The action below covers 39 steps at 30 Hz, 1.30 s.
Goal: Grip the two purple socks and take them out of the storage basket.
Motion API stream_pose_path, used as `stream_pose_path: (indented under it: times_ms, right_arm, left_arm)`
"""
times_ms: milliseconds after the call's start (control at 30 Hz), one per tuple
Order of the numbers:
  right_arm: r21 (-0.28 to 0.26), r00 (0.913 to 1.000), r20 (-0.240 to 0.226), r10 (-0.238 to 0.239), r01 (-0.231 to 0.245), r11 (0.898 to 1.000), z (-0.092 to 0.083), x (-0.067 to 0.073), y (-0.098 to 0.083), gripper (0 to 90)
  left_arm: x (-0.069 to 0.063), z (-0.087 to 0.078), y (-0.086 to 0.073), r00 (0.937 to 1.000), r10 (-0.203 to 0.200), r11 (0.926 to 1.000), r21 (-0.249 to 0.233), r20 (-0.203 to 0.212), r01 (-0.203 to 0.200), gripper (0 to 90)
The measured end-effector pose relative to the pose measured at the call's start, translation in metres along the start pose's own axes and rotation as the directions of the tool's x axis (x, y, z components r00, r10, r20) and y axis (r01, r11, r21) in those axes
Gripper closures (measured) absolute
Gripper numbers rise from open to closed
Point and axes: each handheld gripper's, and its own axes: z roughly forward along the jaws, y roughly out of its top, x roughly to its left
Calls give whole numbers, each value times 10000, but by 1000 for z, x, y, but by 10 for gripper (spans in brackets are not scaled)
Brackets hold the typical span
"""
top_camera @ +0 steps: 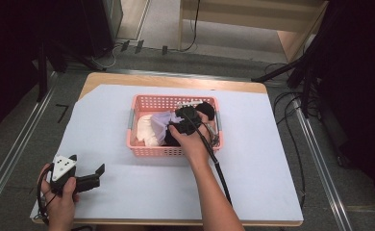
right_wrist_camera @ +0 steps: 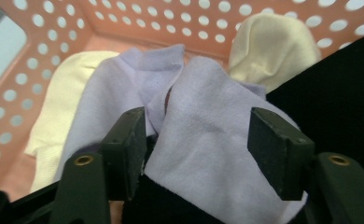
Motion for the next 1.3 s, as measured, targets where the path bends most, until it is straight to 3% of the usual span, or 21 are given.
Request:
stream_pose_path:
  times_ms: [167, 233, 367, 400, 433, 467, 500, 533, 567, 633, 767, 1033, 1300]
  right_arm:
    - [439, 9997, 233, 67, -77, 9990, 7, 2, 2, 306]
    - [1056, 9989, 453, -136, 88, 9944, 12, 4, 3, 300]
    - [1548, 9977, 627, -251, 151, 9878, 16, 3, 5, 316]
    - [1626, 9974, 689, -193, 79, 9867, 16, 3, 5, 336]
    - [1814, 9971, 744, -144, 7, 9834, 17, 1, 5, 443]
    - [1814, 9971, 744, -144, 7, 9834, 17, 1, 5, 443]
    - [1899, 9972, 724, -172, 32, 9818, 17, -1, 5, 516]
    - [1822, 9973, 716, -169, 36, 9833, 16, -4, 4, 627]
    - [1822, 9973, 716, -169, 36, 9833, 16, -4, 4, 627]
    - [1474, 9977, 660, 176, -272, 9887, 11, -12, 3, 745]
    - [982, 9969, 466, 629, -673, 9929, 6, -20, 1, 828]
    - [-65, 9956, 224, 915, -914, 9958, -8, -31, -3, 858]
    - [-1380, 9958, -122, 910, -919, 9862, -31, -32, 1, 863]
  left_arm:
    - [0, 0, 0, 10000, -2, 10000, 17, 34, 2, 0]
    - [0, 0, 0, 10000, -1, 10000, 23, 39, 1, 0]
    - [0, 0, 0, 10000, 4, 10000, 21, 45, -4, 0]
    - [0, 0, 0, 10000, 5, 10000, 16, 43, -5, 0]
    - [0, 0, 0, 10000, 3, 10000, 17, 46, -3, 0]
    - [0, 0, 0, 10000, 13, 10000, 24, 47, -13, 0]
    - [0, 0, 0, 10000, 5, 10000, 18, 55, -5, 0]
    - [0, 0, 0, 10000, -3, 10000, 19, 63, 3, 0]
    - [0, 0, 0, 10000, 6, 10000, 23, 68, -6, 0]
    - [0, 0, 0, 10000, 7, 10000, 25, 82, -8, 0]
    - [0, 0, 0, 9999, 16, 10000, 30, 101, -16, 0]
    - [0, 1, 0, 9999, 69, 10000, 60, 119, -70, 0]
    - [-1, 1, 0, 9999, 124, 9998, 127, 84, -125, 0]
